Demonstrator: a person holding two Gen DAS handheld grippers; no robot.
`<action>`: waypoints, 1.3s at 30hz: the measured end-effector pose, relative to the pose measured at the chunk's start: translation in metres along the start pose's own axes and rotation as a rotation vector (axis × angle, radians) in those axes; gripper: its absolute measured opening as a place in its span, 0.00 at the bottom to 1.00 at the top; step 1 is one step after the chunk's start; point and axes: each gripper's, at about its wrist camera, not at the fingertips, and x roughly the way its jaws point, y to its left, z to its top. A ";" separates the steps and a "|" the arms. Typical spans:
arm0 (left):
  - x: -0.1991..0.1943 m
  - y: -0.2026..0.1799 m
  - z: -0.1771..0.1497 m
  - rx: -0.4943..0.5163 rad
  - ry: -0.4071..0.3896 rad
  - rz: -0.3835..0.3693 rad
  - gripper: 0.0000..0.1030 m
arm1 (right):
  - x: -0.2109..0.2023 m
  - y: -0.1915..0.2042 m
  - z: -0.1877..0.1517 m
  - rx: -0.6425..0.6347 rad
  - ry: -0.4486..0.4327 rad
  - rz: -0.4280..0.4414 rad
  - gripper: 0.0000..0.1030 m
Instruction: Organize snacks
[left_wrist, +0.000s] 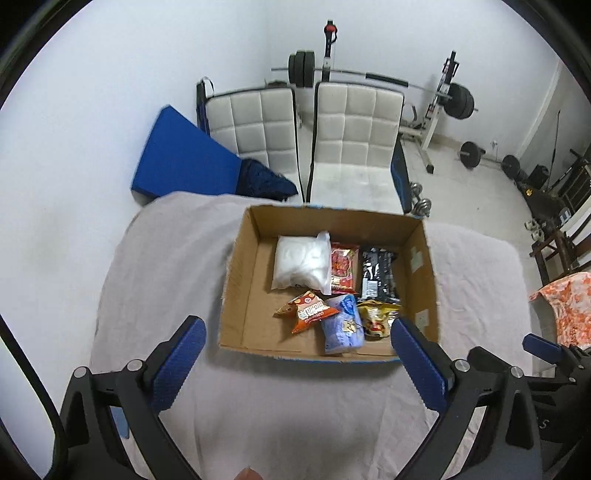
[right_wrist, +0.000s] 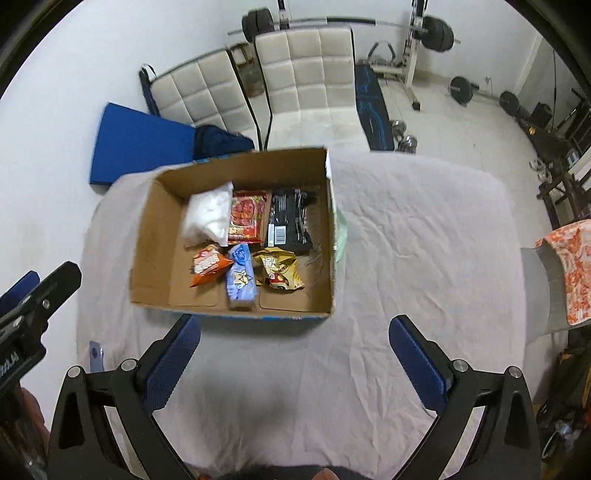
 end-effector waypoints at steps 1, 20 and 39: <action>-0.014 -0.001 -0.001 -0.002 -0.012 0.002 1.00 | -0.012 0.000 -0.003 -0.002 -0.011 -0.002 1.00; -0.127 -0.009 -0.019 -0.011 -0.071 -0.025 1.00 | -0.141 0.006 -0.035 -0.057 -0.113 0.007 1.00; -0.117 -0.008 -0.019 -0.008 -0.063 -0.020 1.00 | -0.140 -0.002 -0.027 -0.031 -0.146 -0.050 1.00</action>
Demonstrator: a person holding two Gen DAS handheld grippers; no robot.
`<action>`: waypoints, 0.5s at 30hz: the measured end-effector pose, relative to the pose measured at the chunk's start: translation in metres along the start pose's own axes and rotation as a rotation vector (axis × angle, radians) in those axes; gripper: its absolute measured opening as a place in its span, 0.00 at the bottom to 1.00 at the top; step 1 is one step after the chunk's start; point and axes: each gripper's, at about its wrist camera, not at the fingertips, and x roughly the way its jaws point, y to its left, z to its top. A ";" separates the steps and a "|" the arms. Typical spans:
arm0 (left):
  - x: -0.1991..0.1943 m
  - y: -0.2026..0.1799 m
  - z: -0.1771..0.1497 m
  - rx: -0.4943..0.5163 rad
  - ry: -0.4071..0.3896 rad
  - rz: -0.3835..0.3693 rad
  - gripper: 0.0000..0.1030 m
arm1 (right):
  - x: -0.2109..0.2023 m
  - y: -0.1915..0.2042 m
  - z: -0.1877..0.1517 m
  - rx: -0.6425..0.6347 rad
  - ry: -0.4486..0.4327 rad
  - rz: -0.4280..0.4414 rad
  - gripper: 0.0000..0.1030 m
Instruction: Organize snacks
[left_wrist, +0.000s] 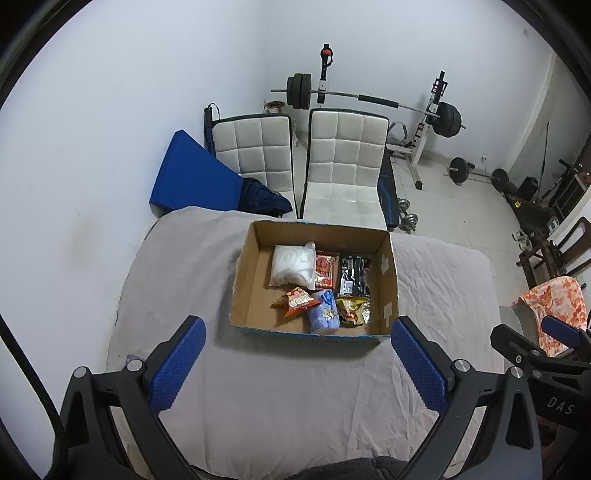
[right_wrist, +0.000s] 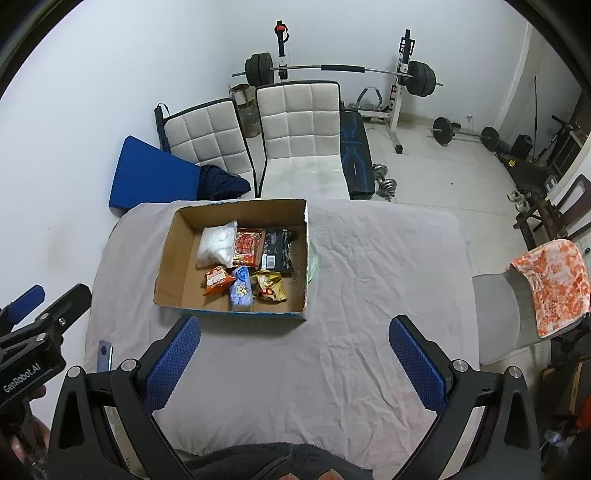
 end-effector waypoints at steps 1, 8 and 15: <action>0.000 0.000 0.001 -0.001 -0.003 0.002 1.00 | 0.000 0.000 0.001 -0.001 -0.002 -0.001 1.00; -0.004 0.001 0.003 0.006 -0.017 0.025 1.00 | -0.007 0.001 0.002 -0.007 -0.020 0.002 1.00; -0.003 0.002 0.003 0.009 -0.021 0.026 1.00 | -0.012 -0.001 0.001 -0.002 -0.030 -0.001 1.00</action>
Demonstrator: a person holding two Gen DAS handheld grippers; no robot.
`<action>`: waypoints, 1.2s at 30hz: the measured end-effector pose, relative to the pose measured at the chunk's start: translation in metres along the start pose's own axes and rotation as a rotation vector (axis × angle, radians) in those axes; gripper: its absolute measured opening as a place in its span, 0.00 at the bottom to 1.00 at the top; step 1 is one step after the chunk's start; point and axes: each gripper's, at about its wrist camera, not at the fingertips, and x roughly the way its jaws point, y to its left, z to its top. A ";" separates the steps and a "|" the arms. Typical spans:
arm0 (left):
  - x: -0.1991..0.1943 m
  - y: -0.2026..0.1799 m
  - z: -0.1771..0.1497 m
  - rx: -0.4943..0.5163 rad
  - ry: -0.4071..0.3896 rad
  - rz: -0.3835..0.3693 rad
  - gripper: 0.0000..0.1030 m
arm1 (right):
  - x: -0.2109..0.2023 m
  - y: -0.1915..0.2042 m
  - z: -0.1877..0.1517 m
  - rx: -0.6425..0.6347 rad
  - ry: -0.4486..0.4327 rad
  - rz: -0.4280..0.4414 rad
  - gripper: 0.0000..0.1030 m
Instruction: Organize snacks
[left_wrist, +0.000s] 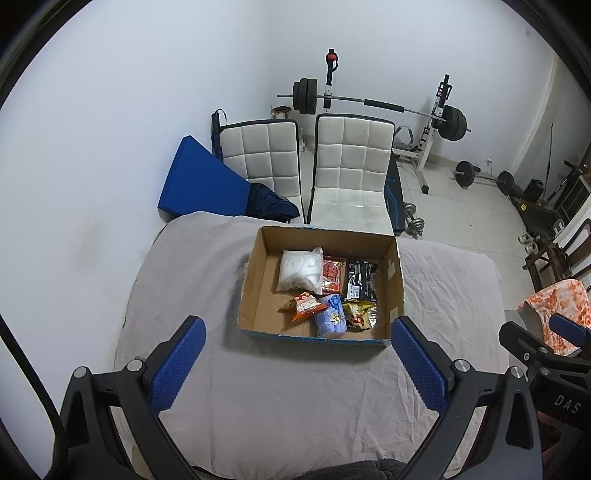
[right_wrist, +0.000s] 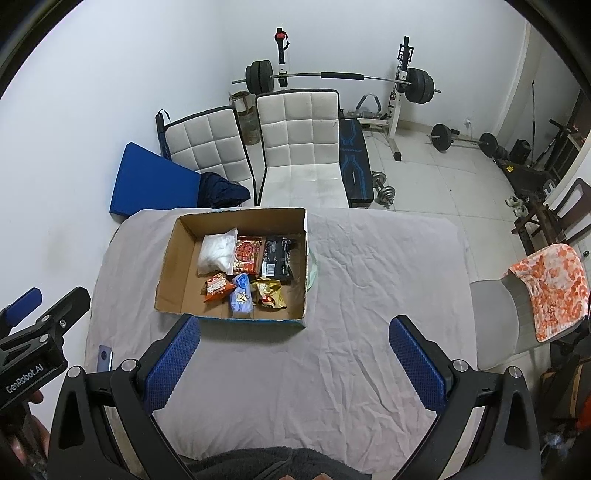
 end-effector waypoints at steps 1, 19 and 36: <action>0.000 0.000 -0.001 0.000 -0.002 0.000 1.00 | 0.000 0.000 0.000 0.002 0.000 -0.001 1.00; -0.007 0.000 -0.006 -0.022 -0.021 0.015 1.00 | -0.007 0.002 0.004 -0.004 -0.016 0.008 1.00; -0.011 0.005 -0.011 -0.037 -0.010 0.015 1.00 | -0.006 0.009 0.003 -0.026 -0.012 0.007 1.00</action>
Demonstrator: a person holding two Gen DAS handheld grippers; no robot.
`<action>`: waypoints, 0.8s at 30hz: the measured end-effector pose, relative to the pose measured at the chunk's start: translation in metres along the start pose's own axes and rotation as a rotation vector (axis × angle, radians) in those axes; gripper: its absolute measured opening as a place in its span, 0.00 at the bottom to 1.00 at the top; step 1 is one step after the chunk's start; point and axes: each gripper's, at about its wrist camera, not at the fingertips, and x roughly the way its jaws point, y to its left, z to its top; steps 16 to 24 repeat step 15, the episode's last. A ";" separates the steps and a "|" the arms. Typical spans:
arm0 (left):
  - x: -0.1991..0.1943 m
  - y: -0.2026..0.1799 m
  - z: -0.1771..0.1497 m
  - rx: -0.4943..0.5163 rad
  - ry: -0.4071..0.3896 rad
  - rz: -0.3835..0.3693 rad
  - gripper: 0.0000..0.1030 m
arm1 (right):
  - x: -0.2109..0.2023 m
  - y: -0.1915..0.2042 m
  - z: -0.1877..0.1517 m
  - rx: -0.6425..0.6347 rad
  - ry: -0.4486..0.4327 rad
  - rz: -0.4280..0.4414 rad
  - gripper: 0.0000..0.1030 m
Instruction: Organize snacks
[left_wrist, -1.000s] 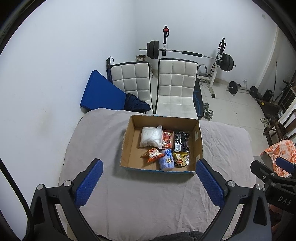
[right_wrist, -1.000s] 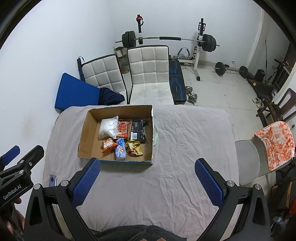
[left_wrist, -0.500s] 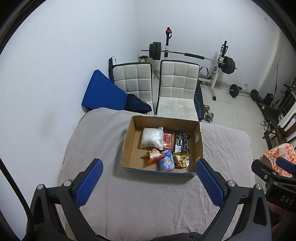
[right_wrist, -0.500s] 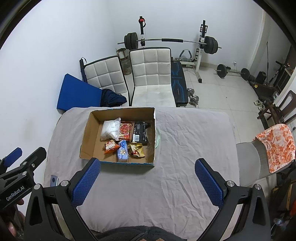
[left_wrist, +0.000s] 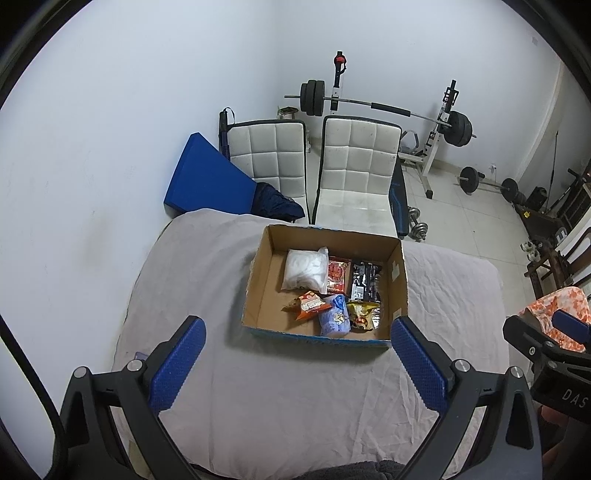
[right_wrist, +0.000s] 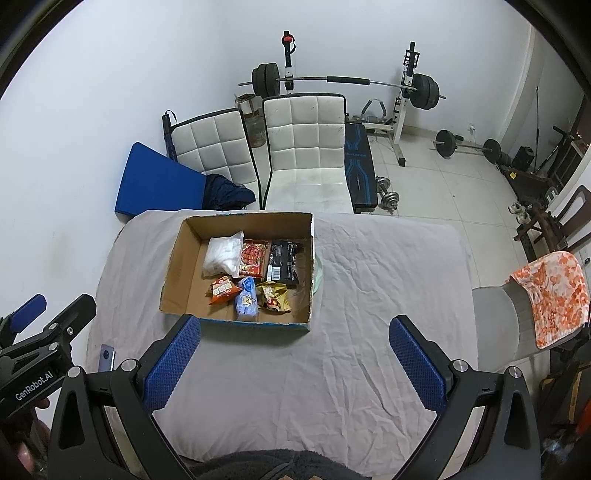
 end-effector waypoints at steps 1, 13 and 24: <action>0.001 0.001 -0.001 0.000 0.000 0.001 1.00 | 0.000 0.000 0.000 -0.001 0.001 -0.001 1.00; 0.003 0.001 -0.003 0.000 0.007 -0.003 1.00 | 0.004 0.002 -0.001 -0.001 0.007 -0.006 1.00; 0.003 0.001 -0.003 0.004 0.004 0.001 1.00 | 0.004 0.002 -0.001 0.001 0.009 -0.004 1.00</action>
